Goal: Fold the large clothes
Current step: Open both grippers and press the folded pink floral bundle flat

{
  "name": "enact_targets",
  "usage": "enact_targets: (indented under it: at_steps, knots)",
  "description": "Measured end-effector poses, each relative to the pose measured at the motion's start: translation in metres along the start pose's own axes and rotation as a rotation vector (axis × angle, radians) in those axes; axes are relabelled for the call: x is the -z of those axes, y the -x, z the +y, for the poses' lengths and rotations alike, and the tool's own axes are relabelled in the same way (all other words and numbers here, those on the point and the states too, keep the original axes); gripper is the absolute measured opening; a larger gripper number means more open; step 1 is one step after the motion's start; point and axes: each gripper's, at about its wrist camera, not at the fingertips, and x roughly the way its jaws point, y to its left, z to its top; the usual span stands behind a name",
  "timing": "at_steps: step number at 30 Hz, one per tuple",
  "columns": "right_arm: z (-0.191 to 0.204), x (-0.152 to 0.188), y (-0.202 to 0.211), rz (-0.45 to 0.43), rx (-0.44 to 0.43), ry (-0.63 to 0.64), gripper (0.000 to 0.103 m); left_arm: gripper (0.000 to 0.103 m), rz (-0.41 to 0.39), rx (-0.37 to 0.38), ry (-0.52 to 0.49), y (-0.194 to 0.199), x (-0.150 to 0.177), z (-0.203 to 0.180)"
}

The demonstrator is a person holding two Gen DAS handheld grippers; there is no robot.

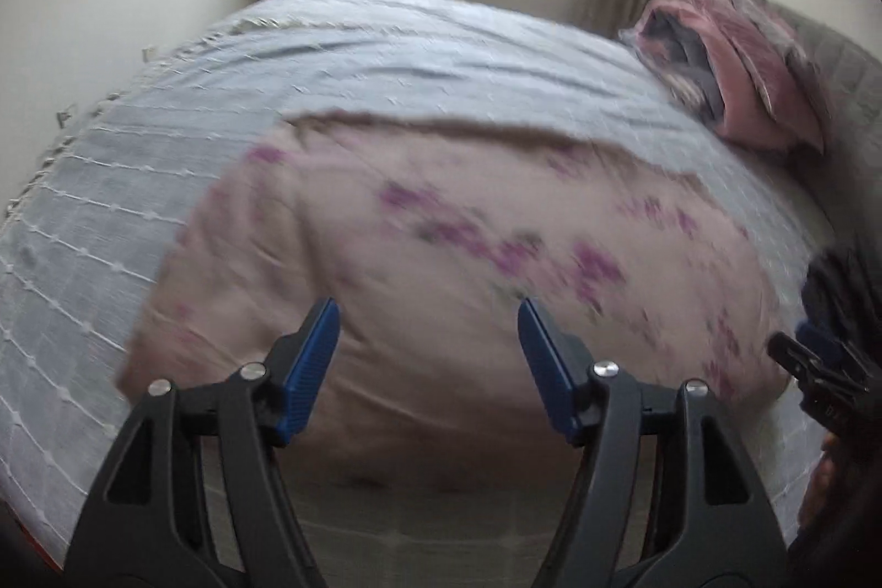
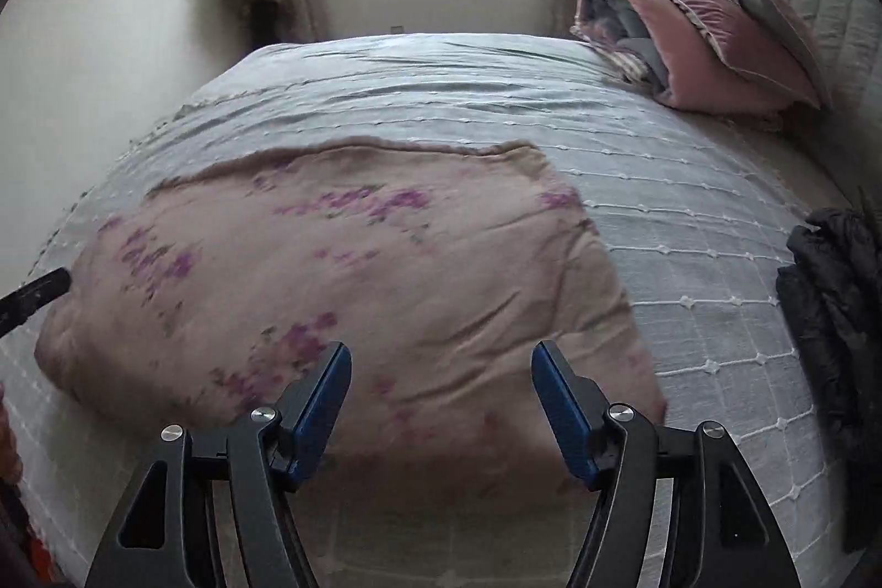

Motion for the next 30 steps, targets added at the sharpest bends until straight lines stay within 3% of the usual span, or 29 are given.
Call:
enact_targets:
  at_steps: [7, 14, 20, 26, 30]
  knots:
    - [0.002, 0.022, -0.053, 0.086, 0.046, 0.047, 0.074, 0.071, 0.023, -0.064, -0.043, -0.05, 0.017, -0.01]
    - [0.012, 0.03, -0.064, 0.159, 0.096, 0.073, 0.074, 0.071, 0.025, -0.135, -0.085, -0.061, 0.019, -0.023]
    - [0.001, 0.033, -0.058, 0.186, 0.052, 0.023, 0.074, 0.071, 0.025, -0.123, -0.069, -0.057, 0.021, -0.019]
    - [-0.004, 0.036, -0.045, 0.161, 0.027, 0.012, 0.075, 0.068, -0.005, -0.144, -0.087, -0.045, 0.023, -0.025]
    - [-0.01, 0.031, -0.024, 0.083, 0.03, -0.01, 0.076, 0.066, -0.074, -0.081, -0.13, -0.017, 0.024, -0.041]
